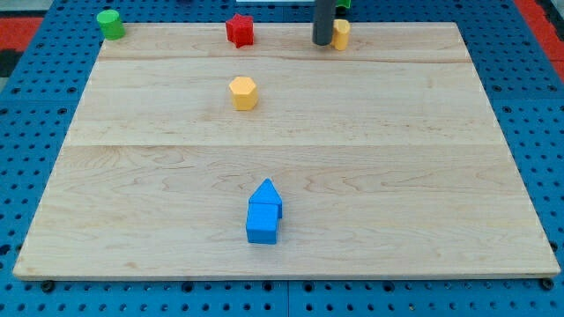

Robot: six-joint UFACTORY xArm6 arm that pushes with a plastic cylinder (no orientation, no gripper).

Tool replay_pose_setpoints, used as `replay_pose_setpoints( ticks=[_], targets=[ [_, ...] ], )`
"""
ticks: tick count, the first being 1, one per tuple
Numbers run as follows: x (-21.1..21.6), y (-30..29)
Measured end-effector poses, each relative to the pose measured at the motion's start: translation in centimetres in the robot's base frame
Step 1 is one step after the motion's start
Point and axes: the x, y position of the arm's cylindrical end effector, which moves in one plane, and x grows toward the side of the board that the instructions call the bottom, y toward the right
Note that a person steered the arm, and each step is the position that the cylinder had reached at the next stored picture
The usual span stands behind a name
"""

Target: Move the yellow heart to the top right corner

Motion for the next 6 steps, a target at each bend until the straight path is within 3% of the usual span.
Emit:
replay_pose_setpoints(
  ticks=[1,2,5,6],
  targets=[
    [-1.6,0.9],
    [-2.6,5.9],
    [1.8,8.6],
    [-0.6,11.4]
  ],
)
